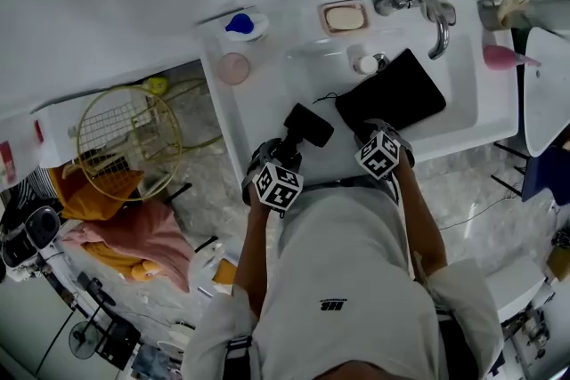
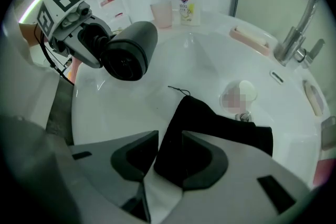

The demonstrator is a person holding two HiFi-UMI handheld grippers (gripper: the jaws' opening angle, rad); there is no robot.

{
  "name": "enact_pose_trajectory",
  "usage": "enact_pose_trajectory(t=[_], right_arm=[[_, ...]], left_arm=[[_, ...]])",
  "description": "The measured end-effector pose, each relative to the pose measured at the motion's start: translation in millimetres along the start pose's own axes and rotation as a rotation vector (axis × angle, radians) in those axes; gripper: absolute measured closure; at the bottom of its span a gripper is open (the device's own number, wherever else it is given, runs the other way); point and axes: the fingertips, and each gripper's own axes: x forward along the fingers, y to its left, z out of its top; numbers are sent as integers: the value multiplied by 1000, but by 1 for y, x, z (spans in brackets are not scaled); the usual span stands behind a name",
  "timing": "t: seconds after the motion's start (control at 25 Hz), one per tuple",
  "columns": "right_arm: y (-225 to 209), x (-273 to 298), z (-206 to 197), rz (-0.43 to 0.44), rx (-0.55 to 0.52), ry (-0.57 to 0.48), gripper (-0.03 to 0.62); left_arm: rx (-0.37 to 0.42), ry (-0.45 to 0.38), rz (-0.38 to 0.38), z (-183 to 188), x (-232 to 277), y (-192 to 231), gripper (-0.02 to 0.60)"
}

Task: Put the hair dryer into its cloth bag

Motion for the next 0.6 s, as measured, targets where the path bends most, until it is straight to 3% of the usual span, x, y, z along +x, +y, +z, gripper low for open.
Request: enact_pose_trajectory(t=[0.2, 0.36, 0.6], right_arm=[[-2, 15, -17, 49, -28, 87, 468], [-2, 20, -25, 75, -39, 139, 543], [-18, 1, -15, -3, 43, 31, 554]], left_arm=[[-11, 13, 0, 2, 1, -9, 304], [-9, 20, -9, 1, 4, -17, 304], [11, 17, -20, 4, 5, -25, 304]])
